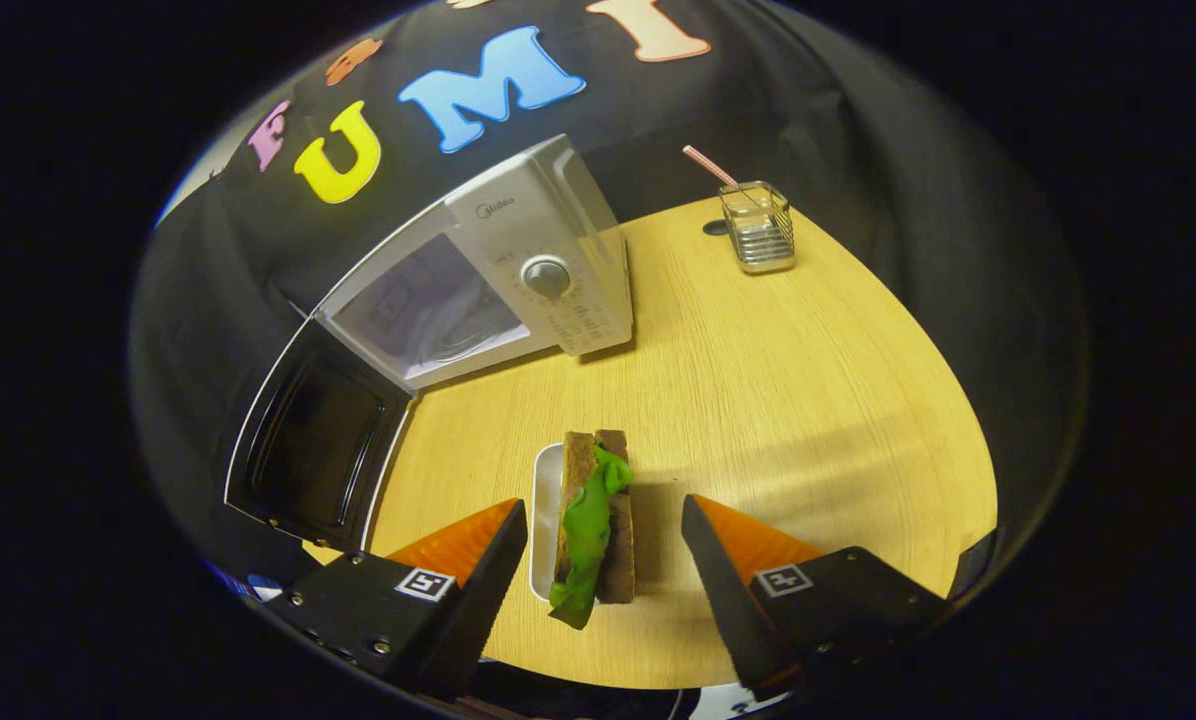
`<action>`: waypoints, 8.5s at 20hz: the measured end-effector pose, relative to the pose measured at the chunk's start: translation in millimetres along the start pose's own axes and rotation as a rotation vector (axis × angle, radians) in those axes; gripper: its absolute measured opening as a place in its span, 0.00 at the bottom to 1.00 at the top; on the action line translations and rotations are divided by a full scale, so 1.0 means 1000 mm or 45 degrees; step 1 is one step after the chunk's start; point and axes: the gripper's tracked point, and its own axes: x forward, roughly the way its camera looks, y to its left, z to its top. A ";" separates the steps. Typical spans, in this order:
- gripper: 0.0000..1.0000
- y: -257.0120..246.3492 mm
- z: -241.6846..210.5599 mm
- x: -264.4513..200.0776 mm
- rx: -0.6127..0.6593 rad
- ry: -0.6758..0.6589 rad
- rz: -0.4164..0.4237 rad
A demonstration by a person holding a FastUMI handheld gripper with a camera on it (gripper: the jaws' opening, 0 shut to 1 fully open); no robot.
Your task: Open the microwave, put the food inside, and close the microwave door.
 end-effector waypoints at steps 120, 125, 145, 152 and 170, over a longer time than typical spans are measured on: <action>0.02 0.512 -0.169 -0.003 -0.954 -0.423 0.760; 0.02 0.507 -0.173 0.017 -0.902 -0.398 0.712; 0.01 0.344 -0.105 -0.019 -0.745 -0.455 0.477; 0.01 0.289 -0.054 -0.019 -0.619 -0.512 0.329; 0.01 0.200 0.117 0.018 -0.415 -0.726 -0.015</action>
